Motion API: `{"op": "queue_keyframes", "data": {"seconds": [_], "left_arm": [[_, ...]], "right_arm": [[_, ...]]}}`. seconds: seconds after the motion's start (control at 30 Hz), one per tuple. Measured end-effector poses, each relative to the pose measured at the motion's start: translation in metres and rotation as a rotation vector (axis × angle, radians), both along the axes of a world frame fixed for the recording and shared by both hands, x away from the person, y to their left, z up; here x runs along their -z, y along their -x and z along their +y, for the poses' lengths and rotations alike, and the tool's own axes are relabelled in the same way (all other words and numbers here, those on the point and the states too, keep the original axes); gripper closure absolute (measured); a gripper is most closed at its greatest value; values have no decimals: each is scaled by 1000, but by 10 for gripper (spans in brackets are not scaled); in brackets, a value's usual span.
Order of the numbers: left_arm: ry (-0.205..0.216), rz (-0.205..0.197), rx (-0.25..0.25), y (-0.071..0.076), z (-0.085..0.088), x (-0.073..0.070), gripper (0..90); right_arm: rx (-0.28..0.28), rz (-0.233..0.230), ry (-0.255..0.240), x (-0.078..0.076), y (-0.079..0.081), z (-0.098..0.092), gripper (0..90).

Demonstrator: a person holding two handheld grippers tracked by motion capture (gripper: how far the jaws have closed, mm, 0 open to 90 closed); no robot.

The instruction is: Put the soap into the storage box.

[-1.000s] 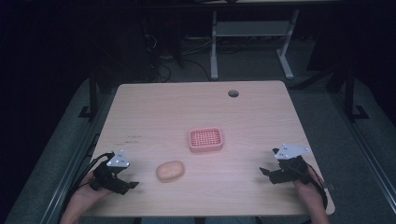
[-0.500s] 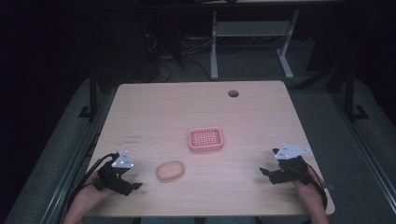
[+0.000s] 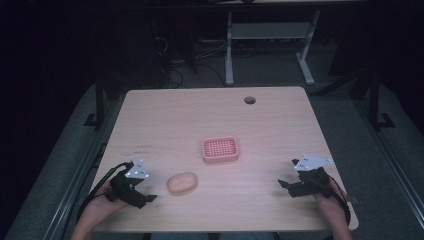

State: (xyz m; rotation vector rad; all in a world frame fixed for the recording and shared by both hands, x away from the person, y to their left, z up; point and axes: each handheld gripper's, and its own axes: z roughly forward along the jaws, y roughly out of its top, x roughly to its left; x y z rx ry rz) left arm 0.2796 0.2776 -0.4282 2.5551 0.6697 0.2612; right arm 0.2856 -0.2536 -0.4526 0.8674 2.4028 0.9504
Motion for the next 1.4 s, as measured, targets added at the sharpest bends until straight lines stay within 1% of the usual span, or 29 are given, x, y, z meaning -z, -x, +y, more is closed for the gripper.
{"op": "queue_keyframes", "data": {"seconds": [0.07, 0.17, 0.2, 0.23, 0.37, 0.47, 0.5, 0.73, 0.8, 0.97, 1.03, 1.07, 1.3, 1.4], "left_arm": [[-6, -8, 11, -1, -2, -1, 194], [-6, -5, 11, -1, -4, -3, 194], [-14, -15, 21, -2, -5, -4, 193], [-11, -15, 19, -2, -6, -5, 194], [-27, -14, 33, -4, -11, -7, 194], [-31, -14, 41, -5, -14, -9, 194], [-32, -19, 47, -5, -15, -9, 194], [-52, -14, 74, -9, -26, -11, 193], [-52, -10, 84, -11, -31, -12, 194], [-62, -9, 104, -13, -39, -13, 193], [-59, -4, 106, -15, -42, -13, 193], [-66, -9, 115, -16, -44, -14, 193], [-69, 7, 128, -20, -55, -13, 193], [-77, 13, 135, -22, -59, -13, 194]], "right_arm": [[1, 1, -1, 0, 0, 0, 140], [-1, 2, -2, 0, 0, 1, 139], [0, 2, -3, 0, 0, 1, 139], [-2, 1, -2, 1, 0, 1, 139], [-3, 0, 0, 1, 0, 1, 139], [-1, 1, -2, 0, 0, 1, 139], [3, 5, -6, 0, 1, 1, 140], [3, 5, -6, 0, 0, 1, 139], [2, 5, -6, 0, 0, 1, 140], [2, 2, -7, 0, 0, 0, 140], [1, 2, -6, 0, 0, 0, 139], [0, 2, -6, 0, 0, 0, 139], [3, 4, -10, 0, 1, 1, 139], [4, 5, -13, 0, 1, 1, 140]]}}
